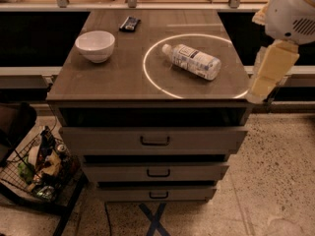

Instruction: Place blue plastic bottle upright

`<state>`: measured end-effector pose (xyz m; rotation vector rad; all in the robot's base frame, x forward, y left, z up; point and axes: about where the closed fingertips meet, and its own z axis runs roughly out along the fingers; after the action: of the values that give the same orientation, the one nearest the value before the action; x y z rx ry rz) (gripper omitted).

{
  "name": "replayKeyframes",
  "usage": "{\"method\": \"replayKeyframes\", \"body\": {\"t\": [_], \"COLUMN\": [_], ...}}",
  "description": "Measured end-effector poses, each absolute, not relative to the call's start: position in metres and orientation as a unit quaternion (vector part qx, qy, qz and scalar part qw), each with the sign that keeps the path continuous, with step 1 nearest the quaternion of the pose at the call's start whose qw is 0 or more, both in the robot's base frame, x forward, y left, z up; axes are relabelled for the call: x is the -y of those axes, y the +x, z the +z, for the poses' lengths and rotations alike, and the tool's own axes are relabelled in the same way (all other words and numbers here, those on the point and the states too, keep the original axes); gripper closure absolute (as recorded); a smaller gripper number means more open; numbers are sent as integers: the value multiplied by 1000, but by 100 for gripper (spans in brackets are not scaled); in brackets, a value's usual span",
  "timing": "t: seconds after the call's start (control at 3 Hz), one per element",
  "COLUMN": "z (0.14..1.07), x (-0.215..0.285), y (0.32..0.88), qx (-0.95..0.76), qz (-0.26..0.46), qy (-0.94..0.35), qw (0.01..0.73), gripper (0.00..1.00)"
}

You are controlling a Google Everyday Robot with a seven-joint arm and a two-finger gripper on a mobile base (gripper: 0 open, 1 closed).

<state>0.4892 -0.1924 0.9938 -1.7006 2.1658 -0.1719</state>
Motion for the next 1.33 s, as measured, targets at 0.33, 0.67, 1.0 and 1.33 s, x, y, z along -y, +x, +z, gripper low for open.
{"method": "replayKeyframes", "body": {"t": [0.33,0.67,1.0,1.33], "z": [990,984,980,981], "x": [174,162,148,130], "y": [526,556,580,599], "qx": [-791,-826,-844,-848], "qz": [-63,-77,-95,-110], "qy": [-579,-536,-511,-505], "qw": [188,160,130,119], "gripper": [0,0,0,0]}}
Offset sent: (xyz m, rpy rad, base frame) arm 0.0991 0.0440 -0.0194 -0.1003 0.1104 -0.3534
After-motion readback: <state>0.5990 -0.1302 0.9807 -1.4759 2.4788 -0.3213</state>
